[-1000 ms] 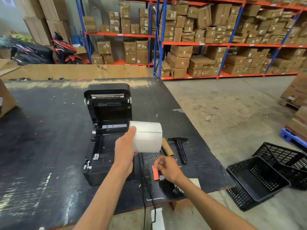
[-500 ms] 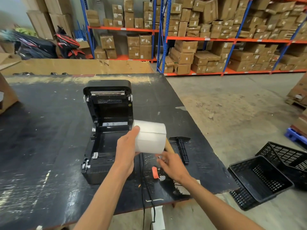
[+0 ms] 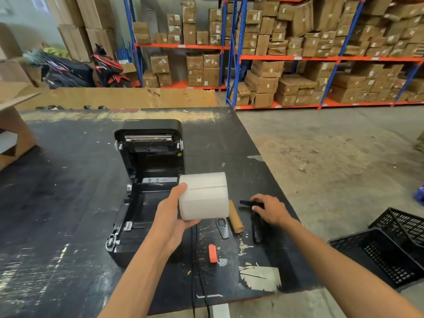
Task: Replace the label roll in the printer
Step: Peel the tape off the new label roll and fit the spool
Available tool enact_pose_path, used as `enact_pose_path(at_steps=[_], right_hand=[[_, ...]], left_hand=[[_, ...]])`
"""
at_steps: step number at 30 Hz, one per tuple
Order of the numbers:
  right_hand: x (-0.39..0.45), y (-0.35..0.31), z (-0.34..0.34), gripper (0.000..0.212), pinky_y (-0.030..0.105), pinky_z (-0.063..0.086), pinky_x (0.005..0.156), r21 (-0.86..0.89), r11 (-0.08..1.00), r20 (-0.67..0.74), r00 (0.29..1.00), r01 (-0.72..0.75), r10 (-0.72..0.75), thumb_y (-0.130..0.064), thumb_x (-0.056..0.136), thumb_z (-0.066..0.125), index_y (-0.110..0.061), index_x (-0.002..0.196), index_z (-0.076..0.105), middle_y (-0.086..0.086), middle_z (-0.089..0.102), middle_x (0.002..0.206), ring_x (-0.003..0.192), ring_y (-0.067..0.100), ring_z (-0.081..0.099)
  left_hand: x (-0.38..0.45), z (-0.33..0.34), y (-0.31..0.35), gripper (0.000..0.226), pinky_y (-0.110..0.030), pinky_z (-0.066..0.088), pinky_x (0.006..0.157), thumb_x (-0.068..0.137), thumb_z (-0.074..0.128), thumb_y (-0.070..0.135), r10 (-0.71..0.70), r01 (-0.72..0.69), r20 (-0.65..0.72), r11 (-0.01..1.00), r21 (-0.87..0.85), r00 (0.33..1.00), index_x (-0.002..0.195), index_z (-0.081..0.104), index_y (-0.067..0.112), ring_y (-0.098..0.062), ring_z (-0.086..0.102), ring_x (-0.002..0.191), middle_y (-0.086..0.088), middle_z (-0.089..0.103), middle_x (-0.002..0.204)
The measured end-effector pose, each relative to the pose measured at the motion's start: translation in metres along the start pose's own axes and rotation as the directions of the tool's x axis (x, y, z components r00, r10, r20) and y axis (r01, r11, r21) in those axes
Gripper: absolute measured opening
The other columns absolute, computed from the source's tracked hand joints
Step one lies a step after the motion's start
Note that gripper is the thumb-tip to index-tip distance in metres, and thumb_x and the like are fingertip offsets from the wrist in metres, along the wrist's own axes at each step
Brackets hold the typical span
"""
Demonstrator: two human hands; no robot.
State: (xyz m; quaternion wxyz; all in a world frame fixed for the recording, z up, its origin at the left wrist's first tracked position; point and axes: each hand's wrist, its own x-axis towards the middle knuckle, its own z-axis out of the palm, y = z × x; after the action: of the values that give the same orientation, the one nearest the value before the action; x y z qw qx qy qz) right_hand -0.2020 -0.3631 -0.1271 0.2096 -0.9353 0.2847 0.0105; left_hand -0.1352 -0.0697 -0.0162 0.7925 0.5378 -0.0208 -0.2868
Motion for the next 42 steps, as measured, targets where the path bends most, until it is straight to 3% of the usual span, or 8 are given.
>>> enact_pose_path(at_steps=[3,9,16,19,27,33,38,42], right_hand=[[0.002,0.016,-0.006,0.012,0.036,0.053,0.089,0.112,0.994,-0.068,0.997,-0.019,0.027,-0.022,0.09,0.066,-0.028,0.099,0.072,-0.002,0.069,0.089,0.097,0.025,0.068],[0.001,0.029,-0.031,0.012,0.026,0.041,0.061,0.33,0.944,-0.253,0.963,-0.007,0.095,-0.011,0.086,0.072,-0.021,0.081,0.065,0.0,0.059,0.064,0.065,0.019,0.055],[-0.004,0.003,-0.062,0.006,0.029,0.049,0.065,0.643,0.76,-0.425,0.87,0.094,0.252,-0.016,0.085,0.071,-0.019,0.087,0.066,0.009,0.07,0.083,0.077,0.024,0.065],[-0.006,-0.014,-0.066,0.006,0.044,0.057,0.078,0.754,0.627,-0.435,0.864,0.196,0.254,-0.028,0.077,0.071,-0.03,0.08,0.067,0.014,0.073,0.085,0.086,0.035,0.071],[-0.019,-0.042,-0.06,0.015,0.036,0.053,0.075,0.766,0.548,-0.506,0.842,0.337,0.19,-0.023,0.082,0.072,-0.036,0.079,0.065,0.001,0.067,0.075,0.077,0.022,0.065],[-0.034,-0.05,-0.067,0.017,0.031,0.054,0.068,0.707,0.537,-0.611,0.779,0.46,0.138,-0.01,0.087,0.072,-0.026,0.085,0.065,-0.002,0.067,0.08,0.075,0.017,0.064],[-0.045,-0.063,-0.068,0.02,0.023,0.055,0.079,0.643,0.488,-0.69,0.723,0.591,0.035,0.0,0.085,0.073,-0.019,0.087,0.068,0.001,0.069,0.087,0.083,0.014,0.067],[-0.047,-0.072,-0.061,0.016,0.025,0.055,0.089,0.702,0.399,-0.64,0.768,0.59,-0.01,0.003,0.081,0.077,-0.008,0.091,0.07,0.003,0.071,0.096,0.093,0.015,0.07]], left_hand=[[0.005,0.001,0.002,0.017,-0.062,0.046,0.1,0.097,0.053,0.031,0.009,-0.009,0.006,1.0,-0.026,1.0,0.106,0.063,0.021,-0.03,0.063,0.108,-0.009,0.069,0.112],[0.017,0.002,0.003,0.021,-0.063,0.045,0.1,0.096,0.054,0.033,-0.005,0.007,0.02,0.995,-0.104,1.0,0.114,0.058,0.024,-0.033,0.06,0.116,-0.011,0.065,0.122],[0.025,0.011,0.002,0.026,-0.061,0.046,0.101,0.097,0.052,0.032,0.04,-0.04,-0.002,0.994,-0.103,0.999,0.121,0.054,0.023,-0.031,0.059,0.116,-0.01,0.062,0.125],[0.026,0.015,0.001,0.023,-0.06,0.046,0.101,0.098,0.049,0.032,0.061,-0.061,-0.006,0.99,-0.126,0.998,0.119,0.053,0.024,-0.029,0.06,0.113,-0.009,0.062,0.123],[0.029,0.019,-0.004,0.031,-0.058,0.047,0.099,0.101,0.042,0.035,0.101,-0.102,-0.011,0.976,-0.192,0.995,0.128,0.05,0.024,-0.03,0.059,0.116,-0.009,0.063,0.123],[0.034,0.017,-0.001,0.044,-0.04,0.056,0.074,0.098,0.048,0.034,0.154,-0.162,-0.065,0.977,-0.139,0.986,0.139,0.045,0.018,-0.029,0.06,0.118,-0.013,0.059,0.133],[0.037,0.021,-0.004,0.04,-0.045,0.054,0.084,0.099,0.046,0.033,0.148,-0.154,-0.048,0.978,-0.141,0.988,0.136,0.048,0.019,-0.029,0.06,0.117,-0.013,0.06,0.131],[0.038,0.029,-0.006,0.038,-0.052,0.051,0.093,0.099,0.045,0.035,0.128,-0.133,-0.041,0.977,-0.165,0.991,0.133,0.05,0.02,-0.031,0.06,0.118,-0.013,0.061,0.131]])
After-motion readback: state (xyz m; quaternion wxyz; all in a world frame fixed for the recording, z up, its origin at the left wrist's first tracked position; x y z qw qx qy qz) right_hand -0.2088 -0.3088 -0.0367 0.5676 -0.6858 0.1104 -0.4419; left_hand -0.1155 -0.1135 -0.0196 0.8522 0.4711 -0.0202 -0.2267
